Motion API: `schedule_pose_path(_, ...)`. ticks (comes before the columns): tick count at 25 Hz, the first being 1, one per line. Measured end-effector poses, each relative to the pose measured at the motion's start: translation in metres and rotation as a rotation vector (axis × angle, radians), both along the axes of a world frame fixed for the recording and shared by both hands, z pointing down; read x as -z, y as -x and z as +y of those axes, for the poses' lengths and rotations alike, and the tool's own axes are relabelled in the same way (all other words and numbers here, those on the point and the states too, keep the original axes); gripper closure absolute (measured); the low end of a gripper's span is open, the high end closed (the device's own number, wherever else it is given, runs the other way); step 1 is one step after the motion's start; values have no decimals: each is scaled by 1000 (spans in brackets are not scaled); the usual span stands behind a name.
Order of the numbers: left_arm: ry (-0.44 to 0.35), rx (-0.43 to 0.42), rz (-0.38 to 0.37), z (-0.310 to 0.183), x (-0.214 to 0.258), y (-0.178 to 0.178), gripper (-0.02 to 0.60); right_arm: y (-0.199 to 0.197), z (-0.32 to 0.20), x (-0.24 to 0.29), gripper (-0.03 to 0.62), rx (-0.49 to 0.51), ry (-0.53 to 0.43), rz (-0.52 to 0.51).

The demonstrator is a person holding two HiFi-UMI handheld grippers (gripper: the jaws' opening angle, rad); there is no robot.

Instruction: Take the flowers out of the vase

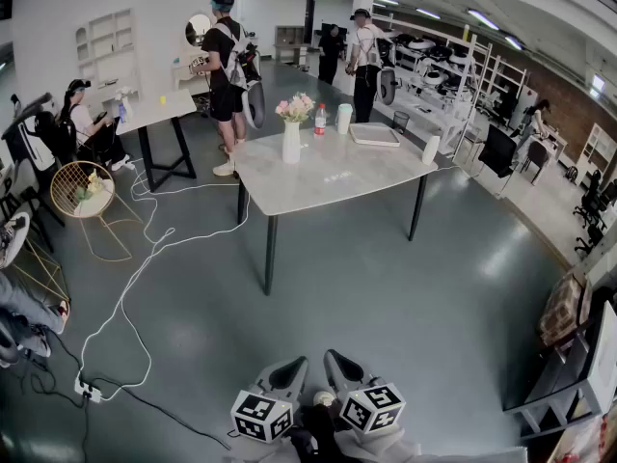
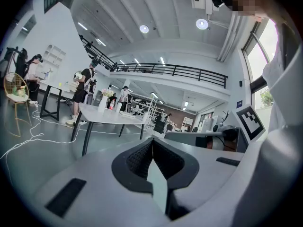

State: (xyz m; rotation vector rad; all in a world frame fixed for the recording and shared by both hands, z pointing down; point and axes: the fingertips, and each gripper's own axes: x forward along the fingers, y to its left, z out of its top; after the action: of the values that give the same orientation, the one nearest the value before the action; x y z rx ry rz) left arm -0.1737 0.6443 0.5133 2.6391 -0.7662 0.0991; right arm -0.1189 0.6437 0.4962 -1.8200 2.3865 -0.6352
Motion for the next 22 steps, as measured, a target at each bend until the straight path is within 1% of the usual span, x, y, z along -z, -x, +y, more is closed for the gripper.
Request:
schedule_pose_path(6, 7, 10, 4, 4, -2, 4, 580, 4, 4, -3, 594, 4, 8, 0)
schedule_pose_path(10, 21, 16, 5, 7, -6, 8, 579, 6, 8, -4, 594, -11, 4, -23)
schedule_pose_path(14, 31, 17, 7, 7, -10, 7, 580, 12, 9, -3, 594, 16, -27, 7)
schedule_pose_path(17, 35, 25, 1, 1, -13, 6, 580, 11, 1, -4, 594, 31, -31, -7)
schedule_pose_path(22, 28, 38, -5, -24, -11, 2, 580, 4, -24, -6, 594, 34, -22, -25)
